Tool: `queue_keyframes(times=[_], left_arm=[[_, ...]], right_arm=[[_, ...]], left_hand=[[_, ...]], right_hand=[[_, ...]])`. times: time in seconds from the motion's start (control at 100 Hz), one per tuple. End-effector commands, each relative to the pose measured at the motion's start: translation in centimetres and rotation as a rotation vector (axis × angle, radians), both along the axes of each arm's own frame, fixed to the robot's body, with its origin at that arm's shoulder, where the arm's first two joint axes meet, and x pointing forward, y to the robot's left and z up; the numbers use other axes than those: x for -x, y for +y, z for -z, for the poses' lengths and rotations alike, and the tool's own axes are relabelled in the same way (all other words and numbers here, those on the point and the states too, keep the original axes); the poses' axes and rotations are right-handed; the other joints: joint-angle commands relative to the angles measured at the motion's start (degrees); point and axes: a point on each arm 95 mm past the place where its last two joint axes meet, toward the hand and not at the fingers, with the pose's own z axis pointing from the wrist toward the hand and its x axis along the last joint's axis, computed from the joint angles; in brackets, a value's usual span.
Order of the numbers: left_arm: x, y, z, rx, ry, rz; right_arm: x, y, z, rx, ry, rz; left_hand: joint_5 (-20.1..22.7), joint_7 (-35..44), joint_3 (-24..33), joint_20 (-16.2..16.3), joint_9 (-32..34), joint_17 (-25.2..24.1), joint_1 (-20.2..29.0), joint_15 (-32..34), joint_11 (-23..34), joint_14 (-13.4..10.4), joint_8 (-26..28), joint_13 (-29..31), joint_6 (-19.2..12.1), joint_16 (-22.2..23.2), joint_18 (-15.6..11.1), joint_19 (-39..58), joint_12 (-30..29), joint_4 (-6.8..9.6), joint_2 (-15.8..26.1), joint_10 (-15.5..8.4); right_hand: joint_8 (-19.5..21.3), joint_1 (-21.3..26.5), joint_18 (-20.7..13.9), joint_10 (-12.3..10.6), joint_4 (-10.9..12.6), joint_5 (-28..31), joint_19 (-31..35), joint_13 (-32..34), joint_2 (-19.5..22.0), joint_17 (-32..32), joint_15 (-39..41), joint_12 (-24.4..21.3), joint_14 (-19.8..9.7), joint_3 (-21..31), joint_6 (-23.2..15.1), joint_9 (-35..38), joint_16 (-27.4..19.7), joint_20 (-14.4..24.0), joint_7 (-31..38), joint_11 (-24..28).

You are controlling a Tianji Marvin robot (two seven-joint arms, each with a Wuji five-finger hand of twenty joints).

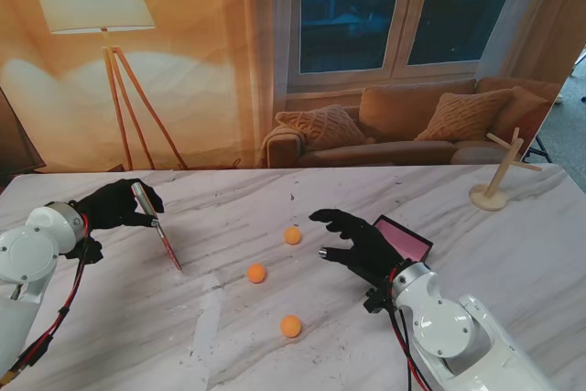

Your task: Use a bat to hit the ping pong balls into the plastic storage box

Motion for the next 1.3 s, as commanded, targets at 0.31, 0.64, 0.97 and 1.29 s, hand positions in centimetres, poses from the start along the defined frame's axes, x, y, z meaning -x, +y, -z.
queue_keyframes(times=[0.31, 0.64, 0.97, 1.29], left_arm=[[0.6, 0.8, 1.4, -0.052, 0.025, -0.001], [0.4, 0.9, 1.9, -0.05, 0.052, 0.004], [0.9, 0.9, 2.0, -0.043, 0.103, -0.005], [0.8, 0.8, 2.7, 0.001, 0.138, -0.023]], right_arm=[[0.1, 0.2, 0.4, 0.003, 0.022, -0.009], [0.1, 0.2, 0.4, 0.003, 0.023, -0.008], [0.1, 0.3, 0.4, 0.0, 0.025, -0.009], [0.1, 0.3, 0.4, 0.002, 0.026, -0.009]], left_hand=[[2.18, -6.24, 9.67, 6.43, 19.96, 2.99, 4.42, 3.1, -2.81, 3.11, -2.27, 5.89, 1.92, -3.63, 3.1, 3.6, 5.27, 3.32, 2.9, 0.94], [4.51, -12.31, 9.78, 12.23, 32.96, 12.52, 2.64, 11.63, 17.53, 7.81, -1.91, 19.83, 5.34, -5.65, 9.2, 8.42, -4.91, 3.07, 5.03, 1.68], [7.17, -2.5, 9.38, 6.37, 30.1, 9.72, -0.66, 2.37, 9.98, 9.13, -1.01, 15.54, 5.28, -10.43, 7.67, 4.72, -8.79, 3.89, 2.71, 2.38], [1.86, 4.77, 4.99, -0.58, 22.47, 1.83, -7.39, -8.77, 2.59, 9.8, 4.46, 8.75, 5.68, -13.73, 4.66, -0.38, -19.53, 4.2, -0.27, 2.14]], right_hand=[[0.08, -2.43, -2.68, -0.46, 2.24, 0.93, 0.07, -2.03, 1.4, -0.42, 0.6, 0.74, -0.53, -1.24, -0.01, -0.8, 0.58, 0.88, 0.46, -0.01], [0.17, -2.5, -2.67, -0.55, 2.31, 0.86, 0.3, -2.09, 1.56, -0.34, 0.63, 0.88, -0.53, -1.34, -0.01, -0.84, 0.64, 1.12, 0.49, 0.09], [0.21, -2.57, -2.65, -0.63, 2.36, 0.85, 0.44, -2.09, 1.8, -0.34, 0.68, 0.95, -0.63, -1.4, -0.03, -0.87, 0.68, 1.3, 0.49, 0.11], [0.24, -2.59, -2.68, -0.6, 2.4, 0.81, 0.44, -2.11, 1.91, -0.39, 0.71, 0.98, -0.56, -1.44, 0.02, -0.89, 0.72, 1.37, 0.5, 0.15]])
